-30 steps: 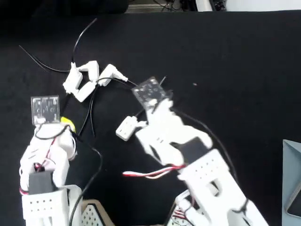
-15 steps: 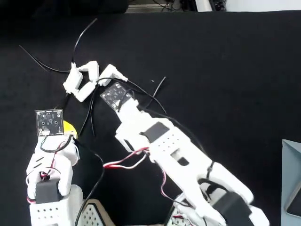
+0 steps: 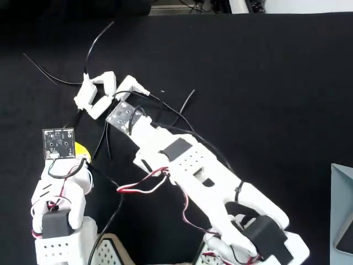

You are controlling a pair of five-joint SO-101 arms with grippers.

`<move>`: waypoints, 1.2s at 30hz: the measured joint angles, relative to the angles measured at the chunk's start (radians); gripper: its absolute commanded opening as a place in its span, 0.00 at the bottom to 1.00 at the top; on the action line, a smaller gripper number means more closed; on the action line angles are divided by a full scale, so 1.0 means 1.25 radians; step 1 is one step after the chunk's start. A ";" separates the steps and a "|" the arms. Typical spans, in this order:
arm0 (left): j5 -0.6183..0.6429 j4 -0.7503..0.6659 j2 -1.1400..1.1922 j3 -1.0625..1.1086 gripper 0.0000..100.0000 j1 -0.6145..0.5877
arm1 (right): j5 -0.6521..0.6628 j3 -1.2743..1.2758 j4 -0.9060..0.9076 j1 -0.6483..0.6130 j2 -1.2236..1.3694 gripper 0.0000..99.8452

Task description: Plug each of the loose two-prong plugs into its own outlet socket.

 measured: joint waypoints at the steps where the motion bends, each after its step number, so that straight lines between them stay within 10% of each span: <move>1: 0.000 0.000 0.000 0.000 0.03 0.000 | 0.004 -0.006 -0.004 0.000 0.009 0.01; 36: 0.000 0.000 0.000 0.002 0.05 0.000 | 0.009 -0.048 -0.047 0.022 0.153 0.03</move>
